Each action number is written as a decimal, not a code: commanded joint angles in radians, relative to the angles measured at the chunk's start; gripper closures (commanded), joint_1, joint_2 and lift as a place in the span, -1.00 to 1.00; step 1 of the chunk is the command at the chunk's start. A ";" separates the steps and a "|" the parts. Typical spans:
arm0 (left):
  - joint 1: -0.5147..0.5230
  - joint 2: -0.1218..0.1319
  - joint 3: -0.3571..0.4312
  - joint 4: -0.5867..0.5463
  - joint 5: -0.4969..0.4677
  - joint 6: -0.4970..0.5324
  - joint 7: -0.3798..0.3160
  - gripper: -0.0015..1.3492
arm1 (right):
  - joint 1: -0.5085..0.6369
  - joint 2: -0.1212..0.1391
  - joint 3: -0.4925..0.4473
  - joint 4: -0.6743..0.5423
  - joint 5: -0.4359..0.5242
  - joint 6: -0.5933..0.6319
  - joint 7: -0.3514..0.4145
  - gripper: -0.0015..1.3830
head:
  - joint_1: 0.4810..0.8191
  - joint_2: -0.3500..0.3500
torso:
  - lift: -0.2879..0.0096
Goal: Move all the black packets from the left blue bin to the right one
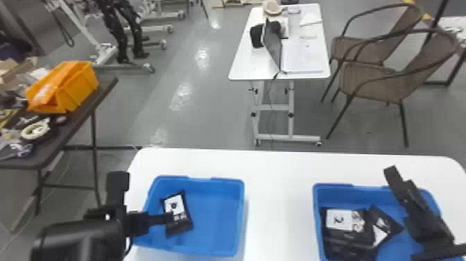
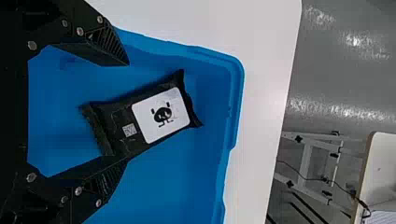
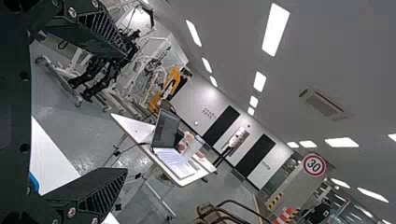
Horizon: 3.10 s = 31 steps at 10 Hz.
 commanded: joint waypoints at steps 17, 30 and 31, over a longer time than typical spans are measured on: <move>-0.132 0.041 -0.049 0.351 0.065 -0.138 0.119 -0.89 | -0.015 -0.002 0.009 0.040 -0.051 0.023 0.048 -0.80 | 0.27 0.47 | 0.94; -0.005 0.092 -0.117 0.313 0.396 -0.295 0.016 0.81 | -0.025 0.003 0.037 0.068 -0.093 0.038 0.081 -0.80 | 0.27 0.33 | 0.94; 0.033 0.078 -0.121 0.227 0.410 -0.281 -0.021 0.81 | -0.026 0.003 0.043 0.071 -0.094 0.038 0.081 -0.80 | 0.27 0.30 | 0.94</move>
